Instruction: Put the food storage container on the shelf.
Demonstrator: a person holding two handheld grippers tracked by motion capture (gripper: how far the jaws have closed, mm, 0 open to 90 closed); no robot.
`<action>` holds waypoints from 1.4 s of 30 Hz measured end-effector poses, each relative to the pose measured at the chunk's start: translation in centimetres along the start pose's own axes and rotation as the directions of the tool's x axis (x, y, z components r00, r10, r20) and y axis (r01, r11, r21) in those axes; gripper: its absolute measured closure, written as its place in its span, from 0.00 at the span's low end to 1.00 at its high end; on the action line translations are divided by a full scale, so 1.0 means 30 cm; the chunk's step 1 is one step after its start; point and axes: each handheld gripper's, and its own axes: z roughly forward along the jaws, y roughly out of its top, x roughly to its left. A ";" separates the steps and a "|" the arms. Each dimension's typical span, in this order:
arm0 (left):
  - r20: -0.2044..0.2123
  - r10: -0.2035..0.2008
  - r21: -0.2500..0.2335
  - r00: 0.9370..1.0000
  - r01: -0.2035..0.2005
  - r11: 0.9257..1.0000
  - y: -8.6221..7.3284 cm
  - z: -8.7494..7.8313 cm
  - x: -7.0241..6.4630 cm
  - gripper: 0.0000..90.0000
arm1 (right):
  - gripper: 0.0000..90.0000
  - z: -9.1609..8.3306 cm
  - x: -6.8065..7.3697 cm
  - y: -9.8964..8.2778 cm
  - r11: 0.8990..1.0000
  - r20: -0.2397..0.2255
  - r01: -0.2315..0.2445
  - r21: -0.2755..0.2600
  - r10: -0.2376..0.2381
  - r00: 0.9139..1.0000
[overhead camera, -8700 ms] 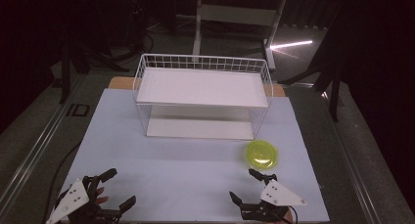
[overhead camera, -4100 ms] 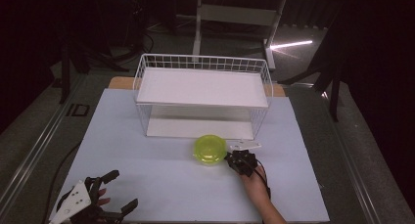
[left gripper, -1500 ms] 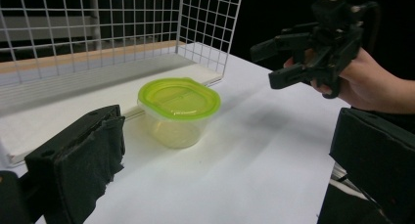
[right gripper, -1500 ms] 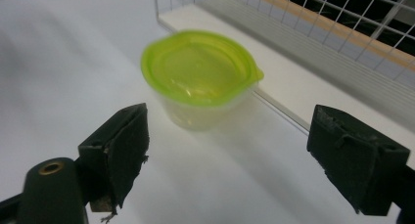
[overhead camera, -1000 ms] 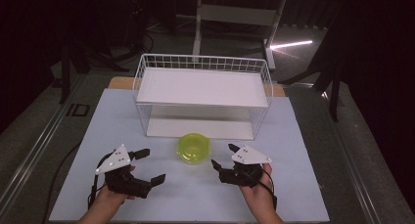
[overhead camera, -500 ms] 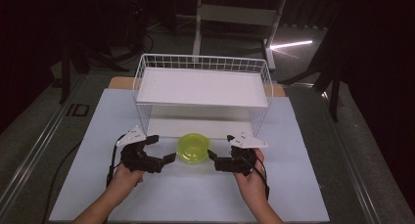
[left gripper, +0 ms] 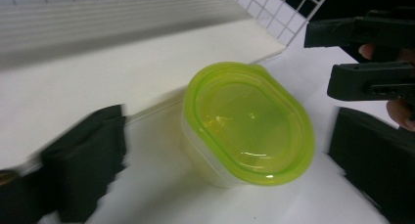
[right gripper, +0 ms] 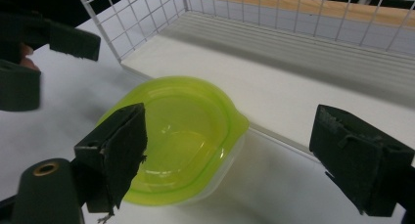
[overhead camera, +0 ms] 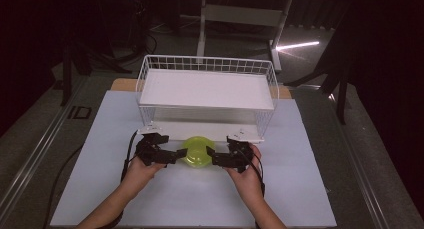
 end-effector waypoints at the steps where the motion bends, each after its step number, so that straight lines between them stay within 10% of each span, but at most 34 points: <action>1: 0.000 -0.008 0.004 1.000 0.008 1.000 0.000 0.006 0.001 0.09 | 0.17 0.005 -0.001 0.001 1.000 0.001 -0.011 0.002 0.011 1.000; 15: -0.065 -0.111 0.069 0.992 0.115 0.991 -0.027 0.046 0.019 0.48 | 0.38 0.053 -0.026 -0.031 0.993 -0.011 -0.081 0.083 0.082 0.997; 29: 0.003 -0.176 0.121 0.984 0.174 0.977 -0.033 0.074 0.027 0.72 | 0.53 0.068 -0.026 -0.039 0.985 -0.010 -0.088 0.147 0.090 0.996; 42: -0.022 -0.110 0.122 0.994 0.111 0.986 -0.053 0.047 -0.032 0.75 | 0.73 0.038 -0.004 -0.047 0.978 -0.061 -0.105 0.178 0.117 0.991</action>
